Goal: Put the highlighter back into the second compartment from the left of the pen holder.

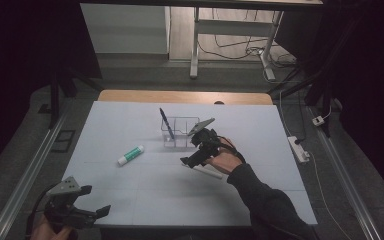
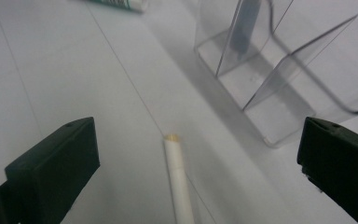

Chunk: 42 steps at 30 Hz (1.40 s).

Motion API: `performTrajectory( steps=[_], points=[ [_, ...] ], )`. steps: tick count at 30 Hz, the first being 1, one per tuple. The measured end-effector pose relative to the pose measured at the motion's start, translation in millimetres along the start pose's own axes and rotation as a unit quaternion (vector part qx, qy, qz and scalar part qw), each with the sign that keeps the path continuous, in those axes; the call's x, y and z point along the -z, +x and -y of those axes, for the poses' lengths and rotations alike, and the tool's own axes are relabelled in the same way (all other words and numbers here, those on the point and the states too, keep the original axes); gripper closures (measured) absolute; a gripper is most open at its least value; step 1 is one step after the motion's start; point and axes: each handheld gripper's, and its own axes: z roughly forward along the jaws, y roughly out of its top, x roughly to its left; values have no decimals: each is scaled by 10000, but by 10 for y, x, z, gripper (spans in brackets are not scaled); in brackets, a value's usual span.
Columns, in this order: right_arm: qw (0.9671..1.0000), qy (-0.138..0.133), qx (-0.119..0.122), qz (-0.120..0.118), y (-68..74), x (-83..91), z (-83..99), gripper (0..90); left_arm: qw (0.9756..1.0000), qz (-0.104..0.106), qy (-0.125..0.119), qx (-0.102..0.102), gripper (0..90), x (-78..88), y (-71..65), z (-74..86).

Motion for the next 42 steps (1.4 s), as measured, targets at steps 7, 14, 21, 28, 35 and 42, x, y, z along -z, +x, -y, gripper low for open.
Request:
performTrajectory(
  steps=[7, 14, 21, 28, 35, 42],
  points=[
    [9985, 500, 224, -25, 20, -240, 127, 0, 10000, 6, -6, -10, 7, 2, -2, 2],
    [9959, 858, 260, -104, 33, -455, 226, 0, 10000, 4, -1, -36, 7, 1, -7, 1],
    [9926, 1130, 410, -181, 14, -567, 303, 6, 10000, 4, 7, -47, 7, -2, -8, 0],
    [9930, 1054, 466, -252, 32, -514, 267, 230, 10000, -2, 17, -60, 8, -3, -11, -2],
    [9919, 1134, 492, -299, 54, -466, 204, 638, 10000, -6, 20, -65, 8, -4, -13, -2],
    [9902, 1268, 525, -269, 60, -456, 189, 787, 10000, -7, 18, -74, 8, -2, -14, -1]
  ],
)
